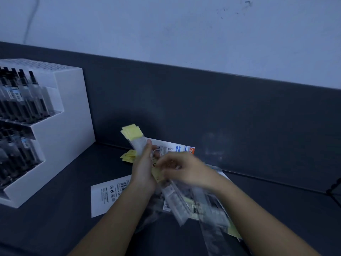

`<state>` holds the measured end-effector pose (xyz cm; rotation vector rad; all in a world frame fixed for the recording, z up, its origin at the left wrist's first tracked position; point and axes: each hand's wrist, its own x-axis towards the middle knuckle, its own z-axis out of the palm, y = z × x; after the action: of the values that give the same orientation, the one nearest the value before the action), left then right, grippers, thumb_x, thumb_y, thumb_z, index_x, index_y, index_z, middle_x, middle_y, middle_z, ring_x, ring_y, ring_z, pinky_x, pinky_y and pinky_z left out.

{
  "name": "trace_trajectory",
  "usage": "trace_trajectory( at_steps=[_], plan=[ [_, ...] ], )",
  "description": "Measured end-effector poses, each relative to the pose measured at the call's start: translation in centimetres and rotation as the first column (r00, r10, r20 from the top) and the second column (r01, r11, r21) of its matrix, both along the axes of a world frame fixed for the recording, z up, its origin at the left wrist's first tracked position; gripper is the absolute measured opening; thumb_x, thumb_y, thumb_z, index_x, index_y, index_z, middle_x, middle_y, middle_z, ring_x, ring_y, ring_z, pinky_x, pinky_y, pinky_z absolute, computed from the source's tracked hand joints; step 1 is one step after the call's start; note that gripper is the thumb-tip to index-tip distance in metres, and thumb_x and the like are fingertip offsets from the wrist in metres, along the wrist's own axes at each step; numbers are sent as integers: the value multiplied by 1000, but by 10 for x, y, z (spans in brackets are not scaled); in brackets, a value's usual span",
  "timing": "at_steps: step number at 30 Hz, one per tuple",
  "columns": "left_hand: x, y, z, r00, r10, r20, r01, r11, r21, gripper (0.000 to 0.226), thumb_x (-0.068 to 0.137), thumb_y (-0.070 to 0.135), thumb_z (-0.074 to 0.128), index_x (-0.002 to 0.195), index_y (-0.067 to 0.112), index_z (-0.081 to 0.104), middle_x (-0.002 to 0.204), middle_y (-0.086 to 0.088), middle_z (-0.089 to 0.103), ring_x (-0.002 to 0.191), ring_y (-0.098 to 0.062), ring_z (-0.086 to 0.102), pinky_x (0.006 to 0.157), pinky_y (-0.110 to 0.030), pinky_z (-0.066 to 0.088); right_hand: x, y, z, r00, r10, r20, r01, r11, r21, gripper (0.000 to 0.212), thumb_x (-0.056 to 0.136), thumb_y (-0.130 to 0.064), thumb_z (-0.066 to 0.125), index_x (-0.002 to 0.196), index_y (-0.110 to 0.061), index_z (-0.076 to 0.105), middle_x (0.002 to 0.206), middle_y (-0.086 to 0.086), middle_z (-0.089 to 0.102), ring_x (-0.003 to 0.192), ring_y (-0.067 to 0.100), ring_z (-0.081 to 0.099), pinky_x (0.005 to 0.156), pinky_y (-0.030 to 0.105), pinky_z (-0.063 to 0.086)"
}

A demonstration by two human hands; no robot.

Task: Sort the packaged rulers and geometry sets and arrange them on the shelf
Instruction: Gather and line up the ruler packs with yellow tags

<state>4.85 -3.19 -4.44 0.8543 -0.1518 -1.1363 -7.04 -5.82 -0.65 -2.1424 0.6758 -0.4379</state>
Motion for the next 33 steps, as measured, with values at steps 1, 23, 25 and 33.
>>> trace_trajectory(
  at_steps=[1,23,25,33],
  plan=[
    [1,0,1,999,31,23,-30,999,-14,30,88,40,61,70,16,58,57,2,50,44,-12,51,46,-25,48,-6,-10,-1,989,-104,103,105,994,-5,24,83,1,60,84,-23,66,75,-11,61,62,-5,52,65,15,42],
    [66,9,13,998,-58,2,57,987,148,29,82,36,68,74,10,56,49,0,50,38,-10,47,41,-18,45,-9,-58,-10,959,-280,-49,264,941,-212,25,91,-20,60,69,-24,49,53,-1,61,44,15,55,49,26,46],
    [65,7,13,997,-73,-7,73,988,135,35,78,42,70,73,11,56,50,0,50,38,-11,46,43,-18,45,-3,-49,-7,968,-239,71,236,971,47,14,92,-13,58,80,-16,52,54,6,63,37,15,53,39,21,41],
    [61,10,16,995,-98,-36,97,995,-18,43,67,49,69,88,12,64,85,-12,67,88,-31,66,87,-47,52,34,10,-19,945,-255,205,46,725,688,15,92,-10,54,91,1,64,72,16,67,48,17,58,43,23,44]
  ],
)
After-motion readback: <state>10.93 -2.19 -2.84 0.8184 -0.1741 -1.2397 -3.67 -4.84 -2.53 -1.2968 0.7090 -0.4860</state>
